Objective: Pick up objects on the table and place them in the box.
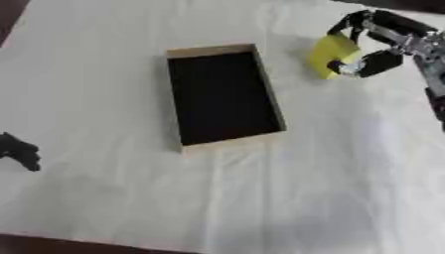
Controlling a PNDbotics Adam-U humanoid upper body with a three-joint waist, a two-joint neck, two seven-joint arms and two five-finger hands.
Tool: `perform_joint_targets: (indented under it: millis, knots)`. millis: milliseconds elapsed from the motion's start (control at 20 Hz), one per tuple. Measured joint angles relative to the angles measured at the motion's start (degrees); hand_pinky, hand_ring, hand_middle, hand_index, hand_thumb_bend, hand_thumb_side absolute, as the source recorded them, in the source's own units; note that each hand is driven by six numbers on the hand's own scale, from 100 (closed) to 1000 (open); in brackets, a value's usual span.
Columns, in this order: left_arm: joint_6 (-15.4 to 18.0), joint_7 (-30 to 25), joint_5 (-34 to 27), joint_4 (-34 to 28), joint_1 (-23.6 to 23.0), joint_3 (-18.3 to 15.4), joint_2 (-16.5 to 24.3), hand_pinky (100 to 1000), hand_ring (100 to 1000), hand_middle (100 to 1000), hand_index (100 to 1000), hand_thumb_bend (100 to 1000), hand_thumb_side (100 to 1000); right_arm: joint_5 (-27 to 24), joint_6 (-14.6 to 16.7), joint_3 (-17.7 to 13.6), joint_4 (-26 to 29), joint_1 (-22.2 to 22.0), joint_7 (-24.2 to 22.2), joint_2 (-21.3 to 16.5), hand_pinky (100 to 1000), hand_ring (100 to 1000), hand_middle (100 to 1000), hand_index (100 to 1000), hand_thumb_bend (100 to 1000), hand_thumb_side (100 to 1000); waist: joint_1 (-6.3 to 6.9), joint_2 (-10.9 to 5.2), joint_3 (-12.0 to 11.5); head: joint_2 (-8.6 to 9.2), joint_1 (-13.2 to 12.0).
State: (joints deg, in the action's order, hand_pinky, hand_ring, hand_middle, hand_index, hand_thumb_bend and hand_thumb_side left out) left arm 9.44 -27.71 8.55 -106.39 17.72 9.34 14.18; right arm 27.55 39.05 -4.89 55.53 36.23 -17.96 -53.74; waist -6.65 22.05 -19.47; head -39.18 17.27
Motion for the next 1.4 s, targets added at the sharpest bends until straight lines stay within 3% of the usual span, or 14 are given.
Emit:
perform_joint_targets:
  millis: [350,550,950,1400]
  knots:
    - [0.0,0.0,0.0,0.0,0.0,0.0,0.0,805,565,566,732,204,951,-2.8,0.9,0.4,1.8,0.0,-0.4,0.0,688,424,694,787,298,400,-0.01,-1.17,0.8,-0.08,0.0]
    - [-0.1,-0.1,-0.2,0.0,-0.2,0.0,0.0,805,565,566,733,204,944,-4.8,1.5,1.0,3.9,0.4,-1.4,0.0,691,423,697,789,310,381,0.17,-2.69,1.6,-0.16,0.1]
    - [-0.3,-0.5,-1.0,0.2,-0.7,0.0,0.0,805,566,568,731,202,935,-8.5,2.6,3.6,10.0,4.2,-4.7,0.4,697,431,705,794,350,349,0.48,-5.08,2.7,-0.60,0.8]
    - [0.0,-1.3,-1.7,0.4,-1.1,0.3,0.0,805,566,567,730,199,931,-10.2,1.4,8.1,15.5,9.3,-8.0,4.0,700,442,713,797,363,366,0.58,-6.18,2.1,-0.62,1.7]
